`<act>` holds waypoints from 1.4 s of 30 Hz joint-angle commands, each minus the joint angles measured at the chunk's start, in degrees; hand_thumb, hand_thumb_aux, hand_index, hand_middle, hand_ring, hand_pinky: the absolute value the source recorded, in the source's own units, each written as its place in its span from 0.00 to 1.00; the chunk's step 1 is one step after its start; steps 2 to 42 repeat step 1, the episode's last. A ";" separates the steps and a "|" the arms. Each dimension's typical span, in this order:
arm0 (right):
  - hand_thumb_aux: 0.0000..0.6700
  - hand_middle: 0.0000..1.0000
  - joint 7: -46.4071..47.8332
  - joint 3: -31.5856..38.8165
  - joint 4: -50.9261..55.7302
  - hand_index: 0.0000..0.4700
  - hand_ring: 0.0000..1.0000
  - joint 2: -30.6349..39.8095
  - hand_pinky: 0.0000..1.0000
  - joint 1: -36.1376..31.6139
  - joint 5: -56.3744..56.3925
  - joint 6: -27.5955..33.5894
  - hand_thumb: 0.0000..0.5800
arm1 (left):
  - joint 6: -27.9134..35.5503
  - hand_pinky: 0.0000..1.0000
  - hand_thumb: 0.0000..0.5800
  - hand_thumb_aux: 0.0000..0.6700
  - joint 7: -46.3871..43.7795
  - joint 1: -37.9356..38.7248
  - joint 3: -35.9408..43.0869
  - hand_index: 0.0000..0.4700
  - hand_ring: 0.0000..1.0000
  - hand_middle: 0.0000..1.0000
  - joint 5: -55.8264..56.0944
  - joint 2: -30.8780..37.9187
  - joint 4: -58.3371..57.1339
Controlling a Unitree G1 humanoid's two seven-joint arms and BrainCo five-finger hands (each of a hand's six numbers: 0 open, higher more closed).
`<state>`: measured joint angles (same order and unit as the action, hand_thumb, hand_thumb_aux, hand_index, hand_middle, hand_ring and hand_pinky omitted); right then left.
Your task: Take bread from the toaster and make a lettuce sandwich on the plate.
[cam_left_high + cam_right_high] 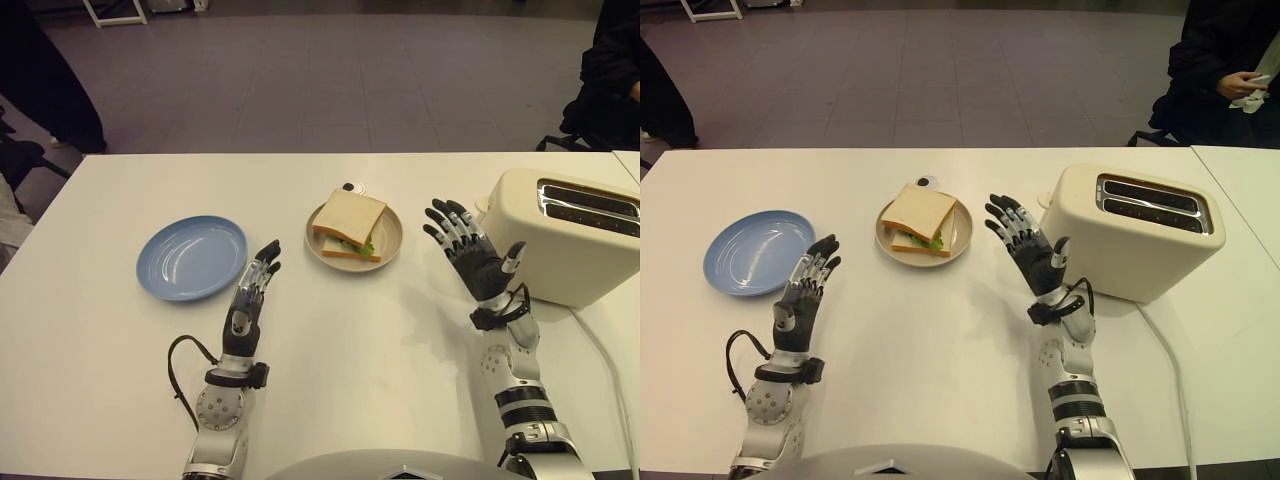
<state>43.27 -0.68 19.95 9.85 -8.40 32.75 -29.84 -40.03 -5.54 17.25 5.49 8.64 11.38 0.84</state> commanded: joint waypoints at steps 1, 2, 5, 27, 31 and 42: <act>0.00 0.00 1.44 -1.68 -1.31 0.00 0.00 -0.89 0.00 0.56 0.26 1.00 0.00 | -0.40 0.00 0.00 0.00 -1.41 -0.05 -1.47 0.00 0.00 0.00 0.96 -1.01 -0.73; 0.00 0.00 1.44 -1.68 -1.31 0.00 0.00 -0.89 0.00 0.56 0.26 1.00 0.00 | -0.40 0.00 0.00 0.00 -1.41 -0.05 -1.47 0.00 0.00 0.00 0.96 -1.01 -0.73; 0.00 0.00 1.44 -1.68 -1.31 0.00 0.00 -0.89 0.00 0.56 0.26 1.00 0.00 | -0.40 0.00 0.00 0.00 -1.41 -0.05 -1.47 0.00 0.00 0.00 0.96 -1.01 -0.73; 0.00 0.00 1.44 -1.68 -1.31 0.00 0.00 -0.89 0.00 0.56 0.26 1.00 0.00 | -0.40 0.00 0.00 0.00 -1.41 -0.05 -1.47 0.00 0.00 0.00 0.96 -1.01 -0.73; 0.00 0.00 1.44 -1.68 -1.31 0.00 0.00 -0.89 0.00 0.56 0.26 1.00 0.00 | -0.40 0.00 0.00 0.00 -1.41 -0.05 -1.47 0.00 0.00 0.00 0.96 -1.01 -0.73; 0.00 0.00 1.44 -1.68 -1.31 0.00 0.00 -0.89 0.00 0.56 0.26 1.00 0.00 | -0.40 0.00 0.00 0.00 -1.41 -0.05 -1.47 0.00 0.00 0.00 0.96 -1.01 -0.73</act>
